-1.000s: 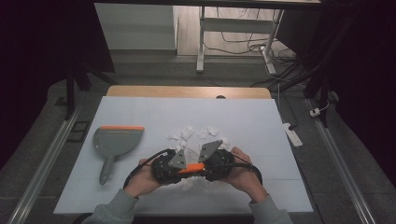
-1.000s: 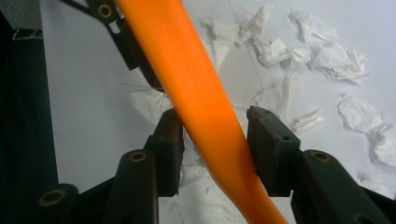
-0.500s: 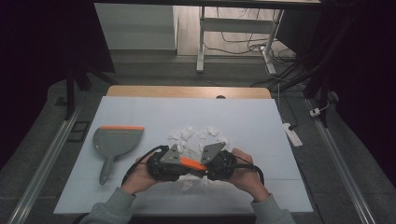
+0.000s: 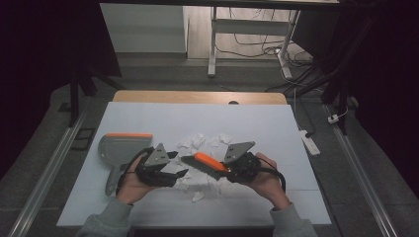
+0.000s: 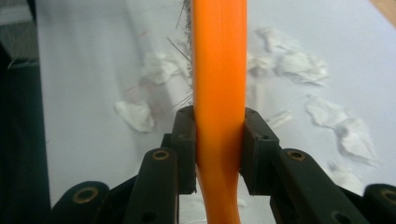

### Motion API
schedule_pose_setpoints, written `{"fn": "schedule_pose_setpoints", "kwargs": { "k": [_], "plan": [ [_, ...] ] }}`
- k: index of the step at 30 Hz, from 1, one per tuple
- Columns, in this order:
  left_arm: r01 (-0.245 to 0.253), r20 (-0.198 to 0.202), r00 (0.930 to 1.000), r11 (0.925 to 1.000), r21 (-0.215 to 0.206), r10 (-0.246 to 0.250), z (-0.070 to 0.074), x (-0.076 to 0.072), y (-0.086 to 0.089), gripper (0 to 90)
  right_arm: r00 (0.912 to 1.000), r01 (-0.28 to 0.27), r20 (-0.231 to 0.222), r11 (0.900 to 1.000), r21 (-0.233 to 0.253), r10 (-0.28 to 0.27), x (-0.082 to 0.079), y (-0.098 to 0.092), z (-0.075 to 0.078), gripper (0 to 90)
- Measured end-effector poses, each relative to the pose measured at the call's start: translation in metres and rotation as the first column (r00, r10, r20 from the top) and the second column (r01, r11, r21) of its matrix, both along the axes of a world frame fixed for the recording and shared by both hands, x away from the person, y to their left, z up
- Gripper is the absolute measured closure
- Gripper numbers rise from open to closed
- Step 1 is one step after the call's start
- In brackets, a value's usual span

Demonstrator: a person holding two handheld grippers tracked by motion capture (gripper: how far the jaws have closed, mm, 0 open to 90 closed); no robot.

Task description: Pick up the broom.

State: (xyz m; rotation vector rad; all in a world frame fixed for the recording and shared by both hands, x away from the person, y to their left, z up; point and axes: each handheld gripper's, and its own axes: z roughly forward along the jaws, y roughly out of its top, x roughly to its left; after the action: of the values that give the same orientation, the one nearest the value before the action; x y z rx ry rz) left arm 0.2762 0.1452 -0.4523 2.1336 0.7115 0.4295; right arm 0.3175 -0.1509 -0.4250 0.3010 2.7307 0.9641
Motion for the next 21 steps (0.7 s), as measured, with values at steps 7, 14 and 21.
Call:
{"fn": "schedule_pose_setpoints", "kwargs": {
  "k": [7, 14, 21],
  "plan": [
    [-0.111, -0.035, 0.9933, 0.9937, -0.018, 0.11, -0.009, -0.005, 0.033, 33.4, 0.9957, 0.092, 0.0, 0.993, 0.074, -0.092, 0.012, -0.023, 0.003, 70.2],
    [-0.178, -0.069, 0.9818, 0.9839, -0.012, 0.177, -0.024, -0.014, 0.059, 32.9, 0.9849, 0.172, 0.001, 0.978, 0.114, -0.173, 0.015, -0.042, 0.004, 70.1],
    [-0.227, -0.098, 0.9694, 0.9739, -0.006, 0.225, -0.036, -0.022, 0.08, 32.0, 0.9664, 0.256, -0.023, 0.952, 0.17, -0.256, 0.022, -0.055, 0.002, 70.1]
  ]
}}
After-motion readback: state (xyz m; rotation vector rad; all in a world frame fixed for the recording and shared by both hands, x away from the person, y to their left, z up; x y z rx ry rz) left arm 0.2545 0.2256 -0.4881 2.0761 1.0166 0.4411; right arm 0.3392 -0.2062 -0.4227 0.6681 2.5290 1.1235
